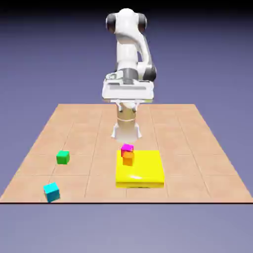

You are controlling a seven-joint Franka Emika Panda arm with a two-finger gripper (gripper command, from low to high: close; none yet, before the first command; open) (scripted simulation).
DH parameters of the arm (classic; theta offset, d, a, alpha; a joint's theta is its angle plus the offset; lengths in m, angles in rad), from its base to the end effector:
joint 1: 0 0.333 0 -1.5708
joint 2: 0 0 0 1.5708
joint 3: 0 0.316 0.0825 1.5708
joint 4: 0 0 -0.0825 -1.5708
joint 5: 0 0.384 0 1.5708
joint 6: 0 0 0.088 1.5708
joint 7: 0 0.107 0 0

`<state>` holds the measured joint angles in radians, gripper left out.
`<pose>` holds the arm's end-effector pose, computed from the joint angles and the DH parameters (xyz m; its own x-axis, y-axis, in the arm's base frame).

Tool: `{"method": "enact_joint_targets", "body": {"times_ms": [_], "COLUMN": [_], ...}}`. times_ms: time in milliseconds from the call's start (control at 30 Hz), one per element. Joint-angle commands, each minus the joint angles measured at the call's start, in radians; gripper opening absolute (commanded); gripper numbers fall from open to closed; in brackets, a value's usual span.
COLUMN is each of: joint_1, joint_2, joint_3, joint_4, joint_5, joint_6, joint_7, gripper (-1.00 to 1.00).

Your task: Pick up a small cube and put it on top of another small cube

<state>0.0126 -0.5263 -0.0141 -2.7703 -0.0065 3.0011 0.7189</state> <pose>0.4017 -0.0002 0.4554 0.5499 -0.6571 0.5155 -0.4753 -0.7538 -0.4538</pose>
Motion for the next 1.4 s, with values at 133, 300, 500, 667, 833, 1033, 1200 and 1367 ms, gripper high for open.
{"method": "enact_joint_targets", "body": {"times_ms": [133,300,500,667,833,1033,1200,1367], "joint_1": [0.003,0.005,0.009,0.011,0.014,0.017,0.02,0.022], "joint_2": [0.181,0.362,0.58,0.761,0.942,1.16,1.341,1.491], "joint_3": [-0.058,-0.117,-0.187,-0.245,-0.303,-0.373,-0.431,-0.479], "joint_4": [0.165,0.329,0.527,0.692,0.857,1.054,1.219,1.355], "joint_5": [-0.027,-0.054,-0.086,-0.113,-0.14,-0.172,-0.199,-0.222], "joint_6": [-0.149,-0.298,-0.476,-0.625,-0.774,-0.952,-1.101,-1.224], "joint_7": [-0.092,-0.183,-0.293,-0.385,-0.476,-0.586,-0.677,-0.753], "gripper": [0.0,0.0,0.0,0.0,0.0,0.0,0.0,0.0]}}
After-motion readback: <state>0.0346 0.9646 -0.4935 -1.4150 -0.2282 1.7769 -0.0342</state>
